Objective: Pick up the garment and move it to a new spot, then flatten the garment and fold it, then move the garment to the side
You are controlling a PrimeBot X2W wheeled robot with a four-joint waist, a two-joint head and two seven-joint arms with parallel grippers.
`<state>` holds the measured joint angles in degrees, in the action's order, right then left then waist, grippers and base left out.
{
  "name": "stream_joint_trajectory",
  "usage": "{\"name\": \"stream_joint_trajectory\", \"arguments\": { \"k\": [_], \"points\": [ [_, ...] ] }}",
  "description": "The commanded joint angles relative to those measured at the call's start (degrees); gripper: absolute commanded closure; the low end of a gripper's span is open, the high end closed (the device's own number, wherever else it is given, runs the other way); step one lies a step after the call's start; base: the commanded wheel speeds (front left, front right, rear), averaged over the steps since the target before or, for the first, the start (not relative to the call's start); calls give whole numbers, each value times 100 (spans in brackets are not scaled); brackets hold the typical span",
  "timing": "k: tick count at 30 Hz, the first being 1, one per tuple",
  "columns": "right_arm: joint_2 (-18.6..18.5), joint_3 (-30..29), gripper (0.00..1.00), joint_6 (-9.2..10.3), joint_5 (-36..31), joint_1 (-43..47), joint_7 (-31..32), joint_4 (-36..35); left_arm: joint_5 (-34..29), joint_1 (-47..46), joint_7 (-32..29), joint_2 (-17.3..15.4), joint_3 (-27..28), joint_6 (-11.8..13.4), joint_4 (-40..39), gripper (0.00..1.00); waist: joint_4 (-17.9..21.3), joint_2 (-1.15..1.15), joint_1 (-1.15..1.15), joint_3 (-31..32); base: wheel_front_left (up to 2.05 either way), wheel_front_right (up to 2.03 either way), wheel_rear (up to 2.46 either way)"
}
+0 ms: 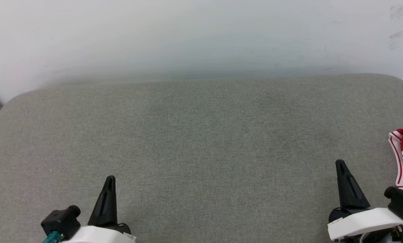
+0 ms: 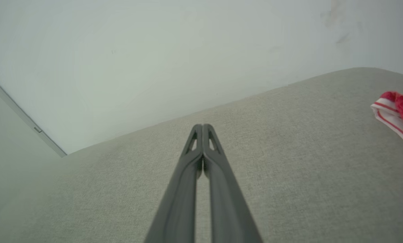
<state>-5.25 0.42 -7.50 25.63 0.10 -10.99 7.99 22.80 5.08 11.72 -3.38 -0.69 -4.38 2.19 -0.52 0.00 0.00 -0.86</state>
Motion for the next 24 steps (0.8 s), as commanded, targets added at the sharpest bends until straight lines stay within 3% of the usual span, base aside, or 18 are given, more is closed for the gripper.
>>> {"name": "stream_joint_trajectory", "arguments": {
  "k": [1, 24],
  "points": [
    [2, -36, 100, 0, 234, -172, 40, -53, 248, -183, -35, -48, 24, -30, -41, 100, 0, 0, 0, 1, 0, 0, 0],
    [39, -189, 100, 1, 2253, -331, 524, 141, 2418, -493, -477, -119, 105, -129, 339, 100, 11, 0, 0, 15, 0, 0, 0]
  ]
}}
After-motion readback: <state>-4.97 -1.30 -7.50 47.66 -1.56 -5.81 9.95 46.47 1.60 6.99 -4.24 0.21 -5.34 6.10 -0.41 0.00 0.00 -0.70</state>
